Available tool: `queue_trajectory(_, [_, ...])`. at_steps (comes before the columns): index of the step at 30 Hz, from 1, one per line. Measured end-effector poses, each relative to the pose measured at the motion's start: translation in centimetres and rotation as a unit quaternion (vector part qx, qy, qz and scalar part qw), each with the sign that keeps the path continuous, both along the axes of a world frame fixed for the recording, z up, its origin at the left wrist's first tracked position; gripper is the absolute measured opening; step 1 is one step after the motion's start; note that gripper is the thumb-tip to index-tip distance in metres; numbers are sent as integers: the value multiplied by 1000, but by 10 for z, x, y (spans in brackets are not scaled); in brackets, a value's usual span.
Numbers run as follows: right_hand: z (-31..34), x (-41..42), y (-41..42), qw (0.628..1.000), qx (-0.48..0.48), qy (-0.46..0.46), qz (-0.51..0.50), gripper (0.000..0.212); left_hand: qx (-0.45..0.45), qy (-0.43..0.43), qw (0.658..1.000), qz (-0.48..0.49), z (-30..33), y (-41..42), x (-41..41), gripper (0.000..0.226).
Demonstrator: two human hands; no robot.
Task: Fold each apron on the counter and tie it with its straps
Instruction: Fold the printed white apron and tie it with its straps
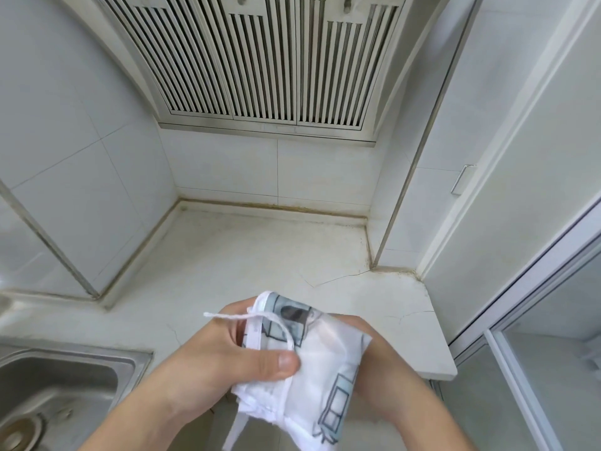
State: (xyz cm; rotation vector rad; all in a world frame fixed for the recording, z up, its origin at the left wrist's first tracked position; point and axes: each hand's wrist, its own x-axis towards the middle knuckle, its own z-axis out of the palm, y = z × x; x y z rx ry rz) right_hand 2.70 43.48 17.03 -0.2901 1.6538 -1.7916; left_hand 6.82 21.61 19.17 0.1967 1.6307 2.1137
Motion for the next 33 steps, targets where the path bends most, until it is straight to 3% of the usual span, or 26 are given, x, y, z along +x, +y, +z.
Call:
queue_trajectory(2, [3,-10,10,998,9,48,28,19,-17,1,1000,-16,5,-1,0,41])
queue_trajectory(5, [27,-23,23,995,62,75,11,23,-147,24,988,-45,10,1,1,38])
queue_trajectory(8, [48,-30,23,990,96,102,-17,29,-227,18,974,-14,12,9,3,33])
queue_trajectory(10, [58,-28,21,984,123,118,-50,34,-244,28,969,9,10,9,1,17])
queue_trajectory(12, [65,-16,18,982,113,123,-86,36,-229,30,972,47,4,10,-1,17])
queue_trajectory(15, [63,8,8,982,70,122,-123,36,-225,56,955,184,-4,13,-4,19])
queue_trajectory(19, [38,38,-15,990,8,84,-117,44,-101,40,936,334,1,21,-7,7])
queue_trajectory(26, [-4,55,-30,987,-82,9,-134,25,44,-36,940,337,5,29,-5,11])
queue_trajectory(31, [-23,41,-14,997,-56,9,-60,24,38,-75,976,201,7,19,-2,49])
queue_trajectory(33, [-21,31,-1,999,-42,7,-27,15,35,-83,985,149,6,12,0,48])
